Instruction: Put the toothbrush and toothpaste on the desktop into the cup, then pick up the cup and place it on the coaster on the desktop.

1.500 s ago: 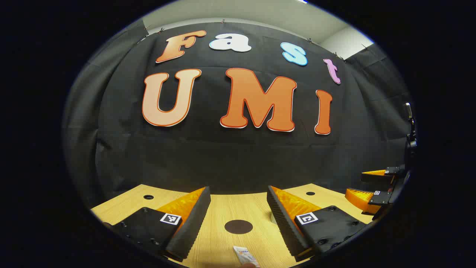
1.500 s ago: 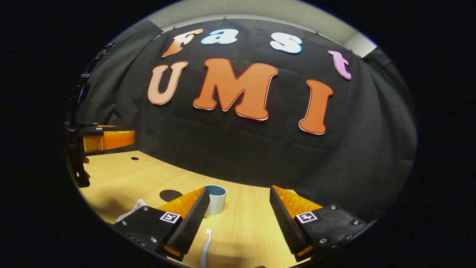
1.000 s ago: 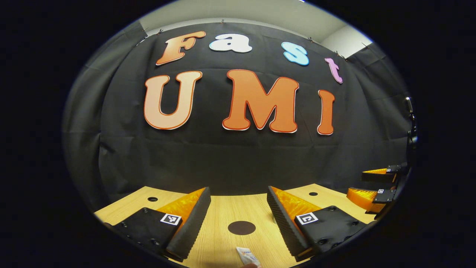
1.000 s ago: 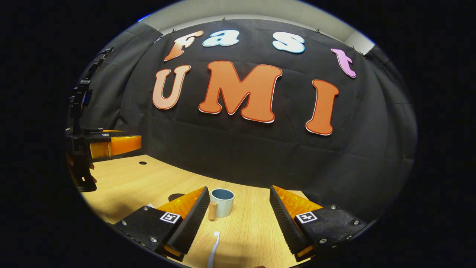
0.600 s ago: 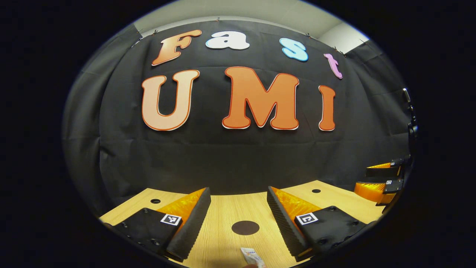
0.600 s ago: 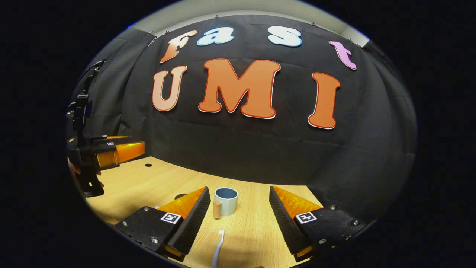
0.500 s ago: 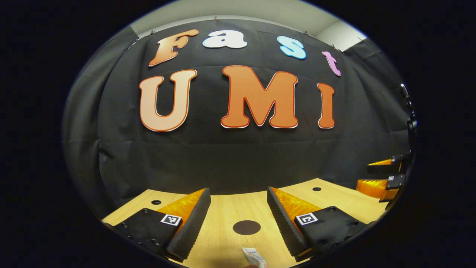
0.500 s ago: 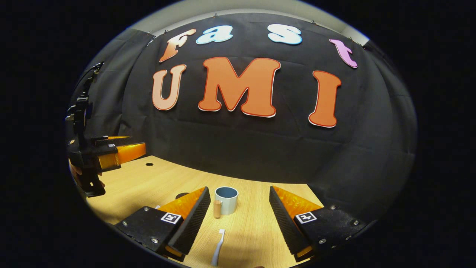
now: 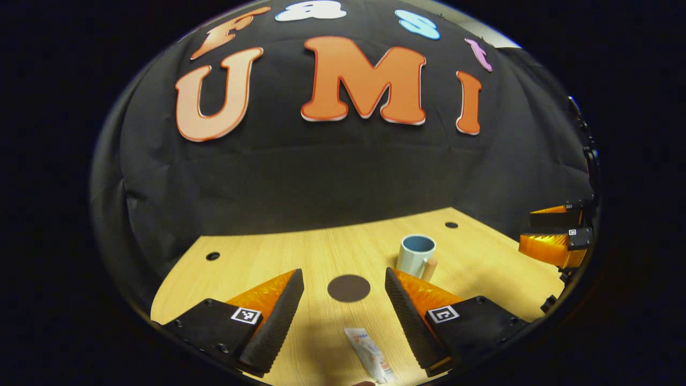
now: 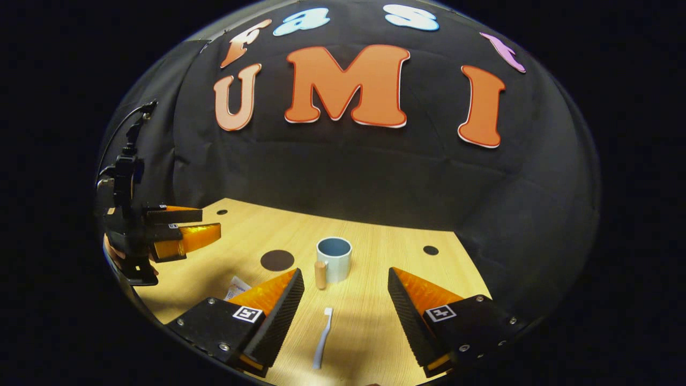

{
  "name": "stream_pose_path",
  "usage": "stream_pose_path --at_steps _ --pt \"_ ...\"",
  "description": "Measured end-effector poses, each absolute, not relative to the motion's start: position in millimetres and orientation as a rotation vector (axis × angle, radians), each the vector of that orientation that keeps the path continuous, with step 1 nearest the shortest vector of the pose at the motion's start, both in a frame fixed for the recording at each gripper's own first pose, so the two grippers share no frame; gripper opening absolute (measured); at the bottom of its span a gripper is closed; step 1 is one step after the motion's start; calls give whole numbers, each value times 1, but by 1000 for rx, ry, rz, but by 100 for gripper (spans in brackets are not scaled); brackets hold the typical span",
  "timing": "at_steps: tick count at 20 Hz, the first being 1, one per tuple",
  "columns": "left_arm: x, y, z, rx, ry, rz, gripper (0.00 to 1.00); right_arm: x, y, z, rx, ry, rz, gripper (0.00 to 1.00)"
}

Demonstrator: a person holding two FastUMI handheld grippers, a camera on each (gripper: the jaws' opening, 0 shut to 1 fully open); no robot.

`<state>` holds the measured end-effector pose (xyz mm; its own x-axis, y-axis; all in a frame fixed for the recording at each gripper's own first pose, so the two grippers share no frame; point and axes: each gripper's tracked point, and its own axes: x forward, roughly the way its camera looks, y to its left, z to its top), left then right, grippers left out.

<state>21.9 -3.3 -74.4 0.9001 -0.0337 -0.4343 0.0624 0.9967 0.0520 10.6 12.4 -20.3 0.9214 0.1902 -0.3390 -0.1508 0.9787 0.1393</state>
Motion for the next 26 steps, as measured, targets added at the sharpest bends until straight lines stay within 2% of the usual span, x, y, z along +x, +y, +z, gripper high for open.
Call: stream_pose_path --at_steps 5,6,12,13,17,19,20,23,24,25,26 --pt "12 -8 -111 50 609 -76 97 4 40 -59 123 563 253 95" --pt "9 -12 -118 46 633 -94 97 5 46 -66 129 596 264 92" --pt "-4 -17 -155 50 783 -113 98 0 60 -104 65 755 267 89" --pt "-5 -15 -160 59 803 -107 98 -1 63 -106 63 778 274 83" --pt "-15 -16 -179 31 878 -100 98 -5 70 -116 72 887 279 79" --pt "-23 -16 -192 27 933 -100 96 -2 71 -117 73 939 278 71" --pt "-23 -17 -199 28 953 -102 99 1 73 -118 72 958 281 72" --pt "-29 -23 -208 16 1022 -93 96 10 72 -115 65 998 269 67" --pt "-30 -23 -210 9 1050 -84 96 12 74 -116 66 1007 268 60" --pt "-29 -22 -209 3 1070 -72 96 13 74 -115 66 1023 273 61" --pt "-26 -21 -207 1 1085 -59 98 12 75 -115 73 1036 272 51"
